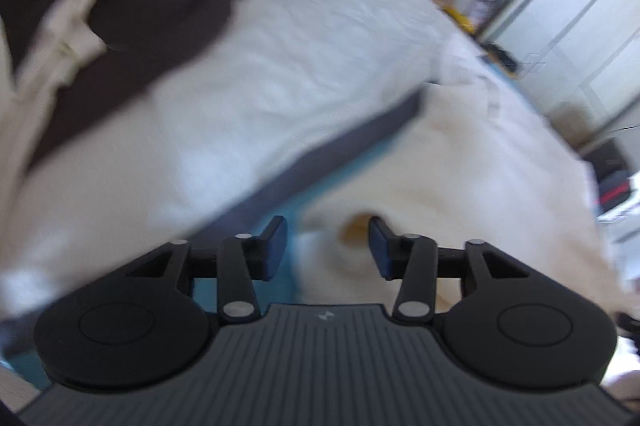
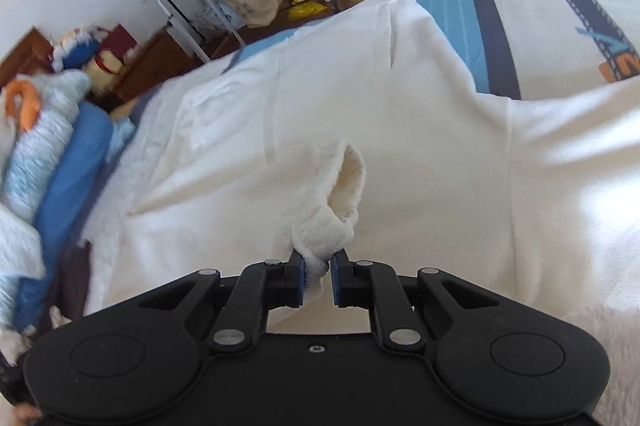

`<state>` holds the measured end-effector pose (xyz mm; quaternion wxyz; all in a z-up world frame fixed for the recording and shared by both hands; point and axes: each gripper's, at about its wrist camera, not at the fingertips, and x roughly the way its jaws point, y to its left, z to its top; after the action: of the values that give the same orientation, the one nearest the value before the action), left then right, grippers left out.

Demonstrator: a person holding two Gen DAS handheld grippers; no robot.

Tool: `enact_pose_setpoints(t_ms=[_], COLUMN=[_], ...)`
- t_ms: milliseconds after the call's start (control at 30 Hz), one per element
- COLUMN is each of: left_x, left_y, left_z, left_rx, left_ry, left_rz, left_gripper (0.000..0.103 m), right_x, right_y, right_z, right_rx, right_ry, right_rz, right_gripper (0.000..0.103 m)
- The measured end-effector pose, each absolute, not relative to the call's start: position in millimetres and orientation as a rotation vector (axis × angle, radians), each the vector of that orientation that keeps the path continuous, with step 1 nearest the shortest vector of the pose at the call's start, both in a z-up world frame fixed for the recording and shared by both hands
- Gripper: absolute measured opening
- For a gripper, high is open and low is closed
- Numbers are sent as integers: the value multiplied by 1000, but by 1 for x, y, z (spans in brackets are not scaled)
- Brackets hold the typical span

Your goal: Fold clothes

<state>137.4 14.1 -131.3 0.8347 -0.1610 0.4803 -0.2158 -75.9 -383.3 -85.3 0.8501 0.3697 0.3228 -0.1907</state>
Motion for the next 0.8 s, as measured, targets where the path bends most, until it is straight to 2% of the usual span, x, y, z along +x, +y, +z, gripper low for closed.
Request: enact_pose_setpoints(t_ms=[33, 100, 233, 267, 333, 367, 400, 533, 667, 767, 800], left_x=[137, 132, 127, 130, 136, 134, 131, 114, 103, 108, 110], left_y=[14, -4, -36, -38, -39, -37, -36, -20, -1, -10, -12], left_z=[-132, -132, -149, -152, -153, -149, -143, -122, -123, -140, -142], left_rx=[-363, -230, 0, -14, -52, -43, -31, -42, -95, -22, -15], left_ry=[1031, 1045, 1066, 1071, 1063, 1034, 1003, 914, 930, 977, 982], left_rz=[-481, -509, -462, -459, -431, -423, -416, -408, -356, -305, -298], left_gripper=[50, 67, 68, 67, 56, 31, 13, 11, 11, 12, 12], right_x=[-77, -78, -81, -81, -79, -78, -78, -83, -86, -73, -67], right_y=[-387, -391, -390, -392, -393, -392, -392, -387, -381, -383, -386], right_z=[-86, -85, -83, -84, -84, -85, -85, -81, -79, -92, -98], right_rx=[798, 838, 855, 860, 869, 867, 863, 851, 813, 788, 788], right_ry=[665, 618, 497, 478, 464, 464, 464, 460, 550, 655, 685], right_rz=[-399, -381, -367, -360, -360, -366, -371, -372, -382, -412, -420], right_gripper=[16, 16, 16, 16, 16, 16, 16, 16, 16, 17, 21])
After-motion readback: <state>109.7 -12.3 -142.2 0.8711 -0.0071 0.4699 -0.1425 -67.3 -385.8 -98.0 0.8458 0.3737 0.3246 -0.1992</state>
